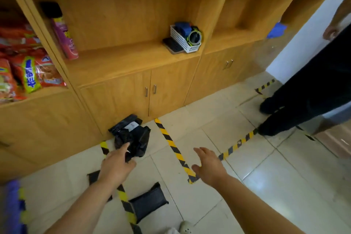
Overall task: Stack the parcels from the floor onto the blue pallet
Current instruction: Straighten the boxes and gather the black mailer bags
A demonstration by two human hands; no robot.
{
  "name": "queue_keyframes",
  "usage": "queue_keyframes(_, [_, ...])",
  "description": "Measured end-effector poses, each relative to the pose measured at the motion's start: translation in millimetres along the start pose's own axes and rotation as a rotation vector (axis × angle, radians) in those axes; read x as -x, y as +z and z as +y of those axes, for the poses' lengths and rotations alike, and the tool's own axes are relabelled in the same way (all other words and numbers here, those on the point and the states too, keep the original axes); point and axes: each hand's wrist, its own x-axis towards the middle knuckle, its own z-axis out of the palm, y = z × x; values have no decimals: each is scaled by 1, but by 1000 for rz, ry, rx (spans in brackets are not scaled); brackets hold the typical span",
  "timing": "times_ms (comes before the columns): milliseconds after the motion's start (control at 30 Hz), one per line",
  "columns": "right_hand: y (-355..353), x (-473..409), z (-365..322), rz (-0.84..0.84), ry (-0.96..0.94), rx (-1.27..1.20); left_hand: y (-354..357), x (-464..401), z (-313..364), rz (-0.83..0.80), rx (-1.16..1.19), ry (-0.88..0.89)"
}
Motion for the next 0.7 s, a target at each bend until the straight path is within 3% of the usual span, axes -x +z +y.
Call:
queue_keyframes(300, [36,-100,67,-219,-200,109,106,-6,3,23,315,-358])
queue_keyframes(700, [236,-198,60,-454,-294,53,252,-67,-115,-26,338,-574])
